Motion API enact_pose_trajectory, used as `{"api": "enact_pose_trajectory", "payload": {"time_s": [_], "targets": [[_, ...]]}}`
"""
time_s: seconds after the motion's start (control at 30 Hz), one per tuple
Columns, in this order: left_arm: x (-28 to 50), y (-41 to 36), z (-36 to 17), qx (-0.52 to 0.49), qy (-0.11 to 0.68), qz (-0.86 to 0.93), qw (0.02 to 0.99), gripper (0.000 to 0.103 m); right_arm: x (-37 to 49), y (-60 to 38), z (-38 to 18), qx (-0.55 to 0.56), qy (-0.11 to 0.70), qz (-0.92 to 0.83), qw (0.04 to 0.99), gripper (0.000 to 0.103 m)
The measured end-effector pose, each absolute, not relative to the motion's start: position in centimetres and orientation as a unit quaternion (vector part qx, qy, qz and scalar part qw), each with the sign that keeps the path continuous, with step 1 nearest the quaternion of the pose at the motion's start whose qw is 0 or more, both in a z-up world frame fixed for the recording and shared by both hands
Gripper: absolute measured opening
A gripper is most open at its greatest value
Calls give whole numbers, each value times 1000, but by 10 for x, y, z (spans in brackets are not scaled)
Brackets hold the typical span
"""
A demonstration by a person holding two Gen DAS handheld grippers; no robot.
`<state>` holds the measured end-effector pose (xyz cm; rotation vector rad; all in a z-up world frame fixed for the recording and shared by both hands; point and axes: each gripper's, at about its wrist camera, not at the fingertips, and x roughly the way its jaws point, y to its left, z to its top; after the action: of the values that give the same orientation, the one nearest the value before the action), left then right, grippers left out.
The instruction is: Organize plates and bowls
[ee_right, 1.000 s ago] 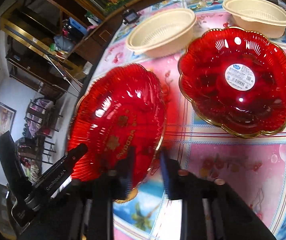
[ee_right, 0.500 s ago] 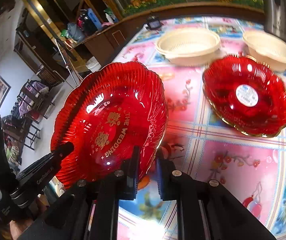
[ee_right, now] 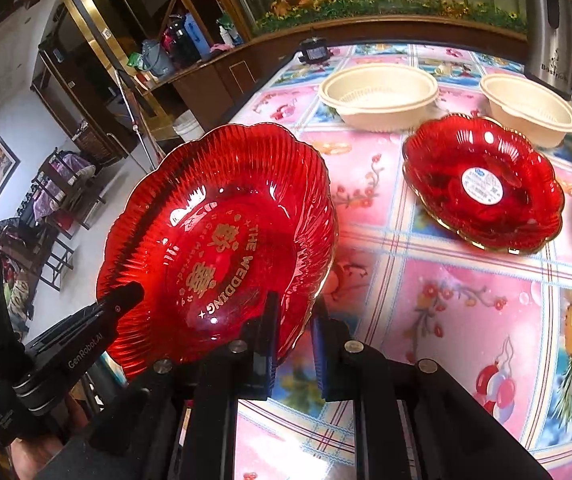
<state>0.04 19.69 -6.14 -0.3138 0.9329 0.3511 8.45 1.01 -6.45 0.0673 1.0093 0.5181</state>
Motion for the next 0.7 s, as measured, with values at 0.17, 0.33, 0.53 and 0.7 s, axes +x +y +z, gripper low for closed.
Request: {"api": "enact_pose_trajectory", "payload": {"time_s": [0.17,0.33,0.53,0.7], "targets": [[3,197,-69,-148,454,171,862,13,89,12,-74,28,490,240,837,14],[0,198,-77,-146,464,175,856,13,92,15,-84,26,506,246,827,19],[-6,205,-73,-173,461,190,849,32,88,14,-80,32,504,267,821,39],[-23,205,-33,-212,369,220,878,64,84,-14,-65,67,480,267,833,50]]}}
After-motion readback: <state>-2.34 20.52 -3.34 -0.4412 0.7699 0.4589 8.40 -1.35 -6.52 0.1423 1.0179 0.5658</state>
